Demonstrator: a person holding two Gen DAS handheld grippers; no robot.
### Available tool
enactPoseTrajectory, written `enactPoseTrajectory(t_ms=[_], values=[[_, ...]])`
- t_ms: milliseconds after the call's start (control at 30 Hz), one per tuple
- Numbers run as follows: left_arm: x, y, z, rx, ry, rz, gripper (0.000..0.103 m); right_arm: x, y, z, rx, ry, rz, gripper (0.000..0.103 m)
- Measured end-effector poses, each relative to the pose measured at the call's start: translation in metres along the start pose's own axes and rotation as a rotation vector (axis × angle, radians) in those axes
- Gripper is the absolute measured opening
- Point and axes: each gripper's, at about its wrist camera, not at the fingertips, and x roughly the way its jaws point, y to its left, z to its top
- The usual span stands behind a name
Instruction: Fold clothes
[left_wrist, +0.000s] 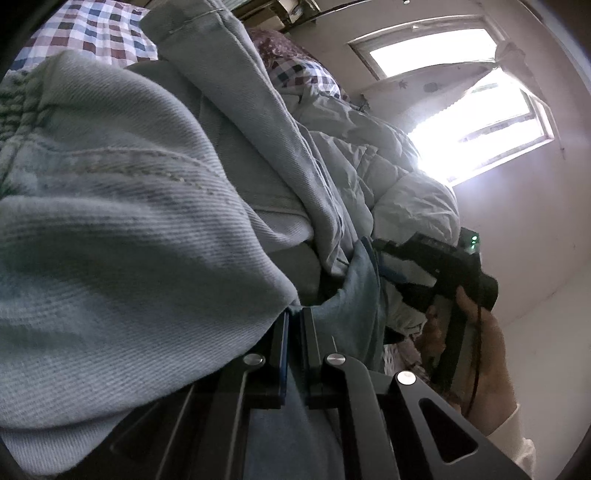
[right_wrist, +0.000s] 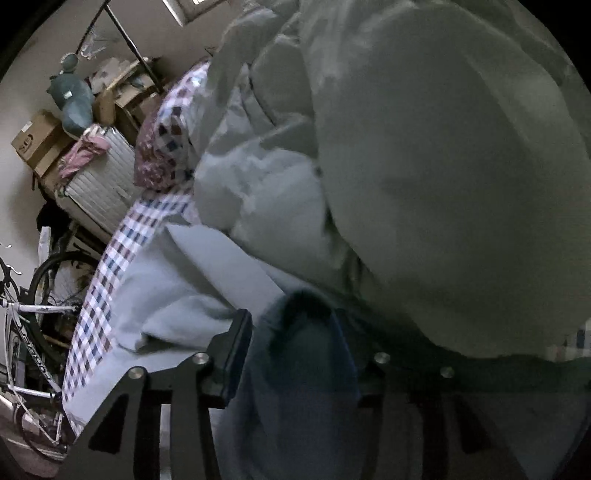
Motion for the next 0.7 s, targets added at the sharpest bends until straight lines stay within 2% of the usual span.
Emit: enactPoseTrajectory(t_ms=[100, 133, 167, 200, 233, 367, 467, 700], values=[[0.001, -0.001, 0.0, -0.002, -0.003, -0.001, 0.004, 0.008, 0.003, -0.007, -0.03, 0.03, -0.012, 0.048], [0.0, -0.001, 0.0, -0.003, -0.005, -0.003, 0.004, 0.011, 0.006, -0.009, -0.045, 0.036, -0.017, 0.045], [0.0, -0.001, 0.0, -0.004, -0.006, -0.003, 0.004, 0.013, 0.011, -0.01, -0.071, 0.04, -0.023, 0.036], [0.0, -0.001, 0.0, -0.004, -0.007, -0.003, 0.004, 0.014, 0.018, -0.01, -0.098, 0.041, -0.022, 0.003], [0.0, -0.001, 0.0, -0.004, -0.007, -0.003, 0.004, 0.014, 0.026, -0.009, -0.123, 0.041, -0.017, 0.0], [0.0, 0.0, 0.001, -0.008, -0.006, -0.007, 0.004, 0.013, 0.056, -0.003, -0.194, 0.036, 0.011, 0.0], [-0.002, 0.001, 0.001, -0.007, -0.009, -0.003, 0.004, 0.014, 0.07, 0.007, -0.205, 0.025, -0.007, 0.0], [-0.005, 0.001, 0.0, -0.003, -0.023, 0.014, 0.004, 0.005, 0.061, 0.022, -0.155, -0.043, -0.013, 0.0]])
